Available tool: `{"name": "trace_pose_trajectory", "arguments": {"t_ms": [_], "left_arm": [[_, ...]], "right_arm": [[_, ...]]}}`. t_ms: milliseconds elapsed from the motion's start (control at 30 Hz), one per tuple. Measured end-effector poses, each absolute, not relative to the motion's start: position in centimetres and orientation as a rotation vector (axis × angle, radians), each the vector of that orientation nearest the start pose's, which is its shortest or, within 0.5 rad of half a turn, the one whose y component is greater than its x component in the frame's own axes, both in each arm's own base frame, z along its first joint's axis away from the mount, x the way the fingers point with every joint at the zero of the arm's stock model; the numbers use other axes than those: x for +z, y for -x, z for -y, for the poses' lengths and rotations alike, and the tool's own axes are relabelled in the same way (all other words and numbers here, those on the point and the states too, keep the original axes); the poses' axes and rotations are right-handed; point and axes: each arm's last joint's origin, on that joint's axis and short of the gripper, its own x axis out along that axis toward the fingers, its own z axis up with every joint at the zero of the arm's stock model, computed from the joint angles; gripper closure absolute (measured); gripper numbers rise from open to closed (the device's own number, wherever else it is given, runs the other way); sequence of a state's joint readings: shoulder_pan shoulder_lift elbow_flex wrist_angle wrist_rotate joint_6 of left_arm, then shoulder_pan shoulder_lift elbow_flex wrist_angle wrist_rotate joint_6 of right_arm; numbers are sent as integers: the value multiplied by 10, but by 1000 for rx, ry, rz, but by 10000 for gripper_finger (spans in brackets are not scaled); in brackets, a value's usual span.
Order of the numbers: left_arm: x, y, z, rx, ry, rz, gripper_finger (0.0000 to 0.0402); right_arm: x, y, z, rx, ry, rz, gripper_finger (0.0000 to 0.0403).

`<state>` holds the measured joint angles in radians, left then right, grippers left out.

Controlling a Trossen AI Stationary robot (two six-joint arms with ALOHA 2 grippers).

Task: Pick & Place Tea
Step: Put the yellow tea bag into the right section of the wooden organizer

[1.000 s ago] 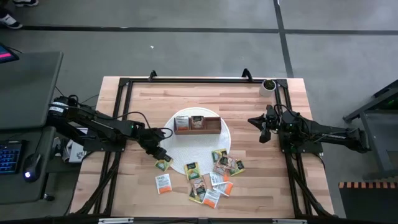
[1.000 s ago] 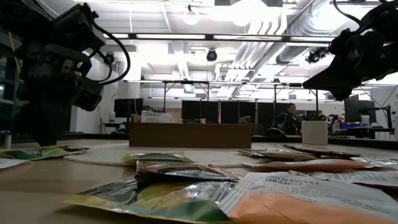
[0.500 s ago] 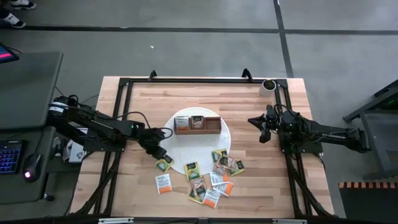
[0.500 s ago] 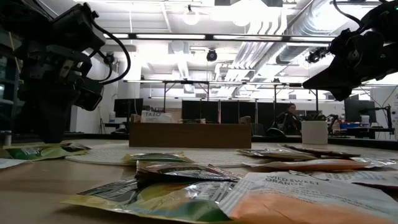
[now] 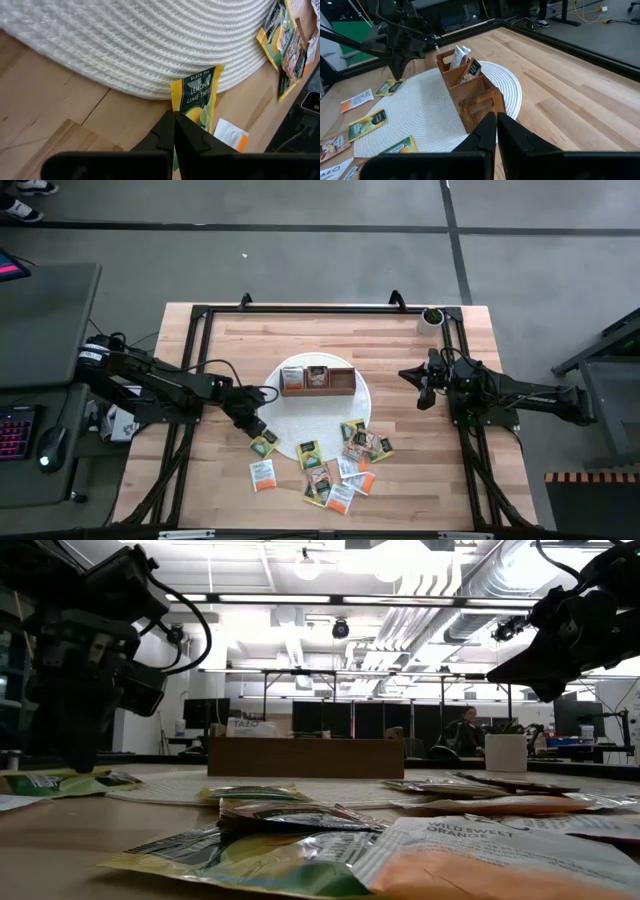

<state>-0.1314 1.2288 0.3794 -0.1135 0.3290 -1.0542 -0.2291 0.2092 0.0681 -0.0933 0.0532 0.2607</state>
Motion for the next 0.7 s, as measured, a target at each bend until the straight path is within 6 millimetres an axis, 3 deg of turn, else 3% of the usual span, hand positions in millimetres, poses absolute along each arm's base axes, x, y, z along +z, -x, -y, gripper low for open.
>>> {"name": "trace_pose_trajectory", "arguments": {"t_ms": [300, 700], "left_arm": [[133, -193, 34, 79, 964, -1044, 401], [148, -197, 34, 30, 1011, -927, 401]], "right_arm": [[161, -104, 26, -310, -278, -196, 391], [161, -104, 26, -310, -278, -196, 391]]}}
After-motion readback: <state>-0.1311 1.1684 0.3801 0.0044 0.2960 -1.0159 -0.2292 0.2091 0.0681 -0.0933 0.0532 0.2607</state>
